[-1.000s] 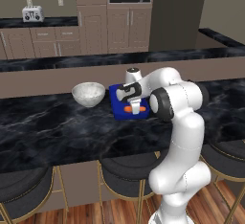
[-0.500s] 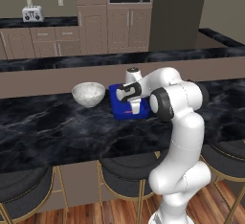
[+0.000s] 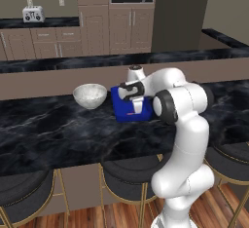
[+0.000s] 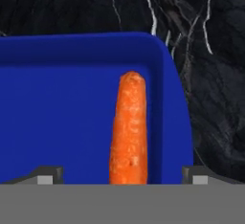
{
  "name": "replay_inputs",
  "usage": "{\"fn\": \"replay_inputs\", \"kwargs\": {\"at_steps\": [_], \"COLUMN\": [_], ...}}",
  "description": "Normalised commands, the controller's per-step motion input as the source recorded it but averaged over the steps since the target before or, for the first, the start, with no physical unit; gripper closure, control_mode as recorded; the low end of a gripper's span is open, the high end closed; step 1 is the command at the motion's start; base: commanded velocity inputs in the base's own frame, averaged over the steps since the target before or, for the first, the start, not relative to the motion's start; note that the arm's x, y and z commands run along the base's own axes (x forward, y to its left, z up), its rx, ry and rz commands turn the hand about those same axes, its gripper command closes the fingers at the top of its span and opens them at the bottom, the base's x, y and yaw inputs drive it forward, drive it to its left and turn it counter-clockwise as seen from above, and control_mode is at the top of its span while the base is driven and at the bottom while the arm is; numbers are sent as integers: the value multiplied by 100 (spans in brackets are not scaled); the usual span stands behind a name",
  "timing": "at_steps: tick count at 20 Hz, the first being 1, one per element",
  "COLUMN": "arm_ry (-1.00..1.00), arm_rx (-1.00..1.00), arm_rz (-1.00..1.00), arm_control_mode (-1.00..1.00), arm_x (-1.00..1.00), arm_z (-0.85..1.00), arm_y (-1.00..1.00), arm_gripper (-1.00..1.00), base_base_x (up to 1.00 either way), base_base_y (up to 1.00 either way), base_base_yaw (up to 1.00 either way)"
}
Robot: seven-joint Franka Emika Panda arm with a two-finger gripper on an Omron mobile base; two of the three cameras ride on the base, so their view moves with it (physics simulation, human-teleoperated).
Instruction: Place the two vegetables and bowl onto the tray for setting up a vegetable dip station.
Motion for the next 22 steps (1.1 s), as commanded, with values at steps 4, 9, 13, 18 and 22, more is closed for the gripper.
{"fn": "replay_inputs", "kwargs": {"at_steps": [4, 9, 13, 18, 22], "arm_ry": [0, 0, 0, 0, 0], "arm_rx": [0, 0, 2, 5, 7], "arm_rz": [-11, -23, -22, -18, -17], "arm_control_mode": [-100, -100, -100, -100, -100], "arm_x": [0, 0, 0, 8, 8], "arm_z": [49, 33, 16, 1, 3], "arm_y": [-14, -44, -49, -39, -45], "arm_gripper": [-100, -100, -100, -100, -100], "base_base_x": [0, 0, 0, 0, 0], "base_base_y": [0, 0, 0, 0, 0], "base_base_yaw": [0, 0, 0, 0, 0]}}
